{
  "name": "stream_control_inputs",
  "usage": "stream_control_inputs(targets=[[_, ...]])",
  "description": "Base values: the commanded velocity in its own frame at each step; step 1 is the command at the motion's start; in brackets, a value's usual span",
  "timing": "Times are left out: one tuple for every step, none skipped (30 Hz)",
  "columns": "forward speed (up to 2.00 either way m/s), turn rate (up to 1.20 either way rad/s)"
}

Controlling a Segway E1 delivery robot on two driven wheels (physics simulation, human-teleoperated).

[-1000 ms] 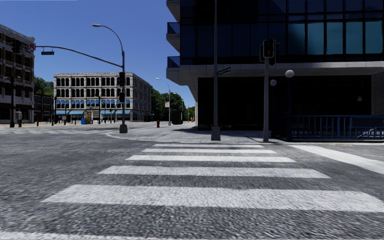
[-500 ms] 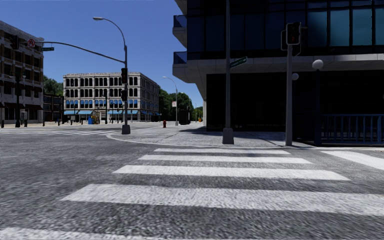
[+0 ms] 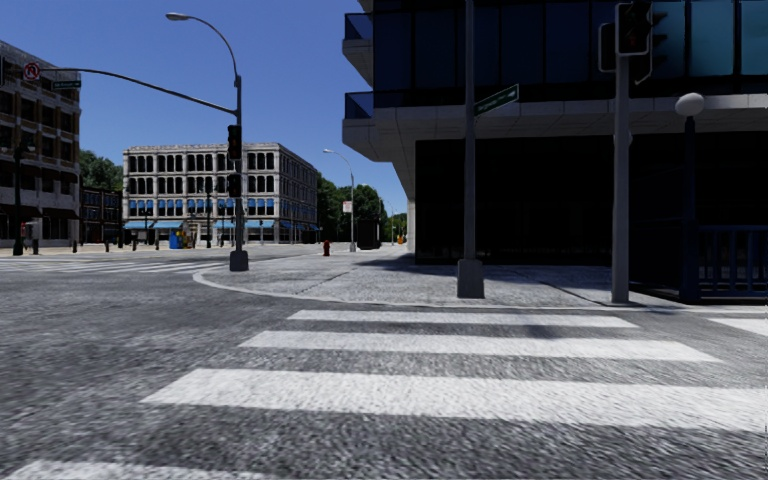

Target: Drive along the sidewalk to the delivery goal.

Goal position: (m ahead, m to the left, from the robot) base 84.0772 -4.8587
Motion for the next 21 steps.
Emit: stream_control_inputs(targets=[[2.0, 0.0], [2.0, 0.0], [2.0, 0.0], [2.0, 0.0], [2.0, 0.0], [2.0, 0.0], [2.0, 0.0], [2.0, 0.0], [2.0, 0.0], [2.0, 0.0], [2.0, 0.0], [2.0, 0.0], [2.0, 0.0], [2.0, 0.0], [2.0, 0.0], [2.0, 0.0], [2.0, 0.0], [2.0, 0.0], [2.0, 0.0], [2.0, 0.0], [2.0, 0.0]])
